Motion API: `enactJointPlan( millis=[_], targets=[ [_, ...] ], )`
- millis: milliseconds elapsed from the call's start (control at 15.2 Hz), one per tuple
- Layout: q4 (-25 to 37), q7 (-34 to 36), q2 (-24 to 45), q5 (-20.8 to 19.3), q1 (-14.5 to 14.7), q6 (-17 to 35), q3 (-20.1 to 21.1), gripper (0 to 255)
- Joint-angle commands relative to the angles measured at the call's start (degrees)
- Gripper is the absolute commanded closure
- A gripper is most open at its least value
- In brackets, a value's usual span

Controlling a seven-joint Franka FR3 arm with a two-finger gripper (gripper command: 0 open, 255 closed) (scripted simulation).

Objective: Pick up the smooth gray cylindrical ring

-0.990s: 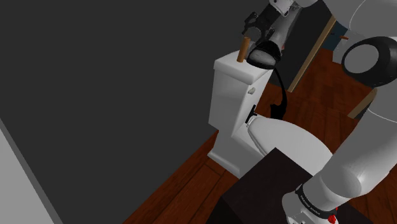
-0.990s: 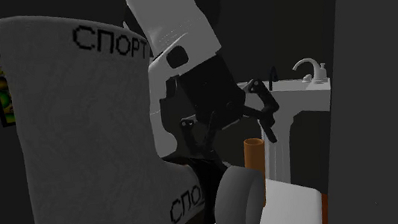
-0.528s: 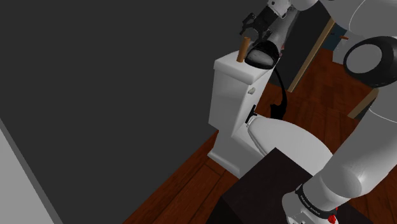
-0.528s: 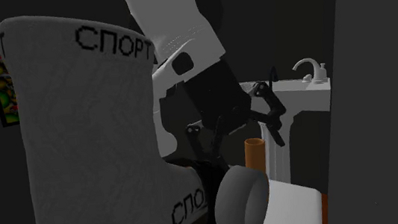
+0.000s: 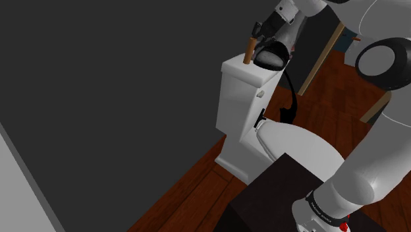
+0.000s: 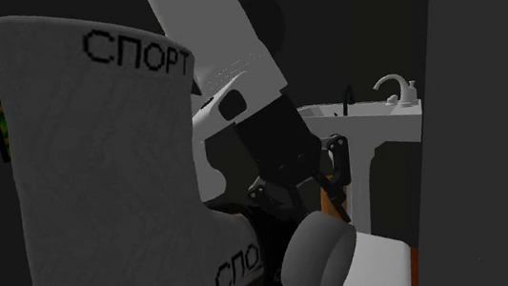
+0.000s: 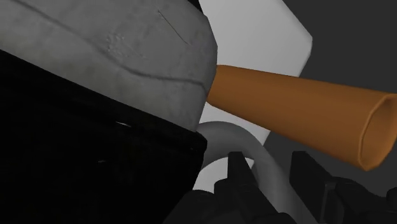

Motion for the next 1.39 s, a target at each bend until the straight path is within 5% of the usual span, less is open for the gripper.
enactJointPlan(
  millis=[0,198,1320],
  targets=[
    [-0.2,-0.1,1.0,-1.3,-0.6,-0.3,-0.5,255],
    [-0.5,0.5,0.5,-1.5,-0.1,-0.4,-0.5,255],
    [22.4,5.3,8.0,0.4,-2.9,-15.1,-0.7,255]
  ],
)
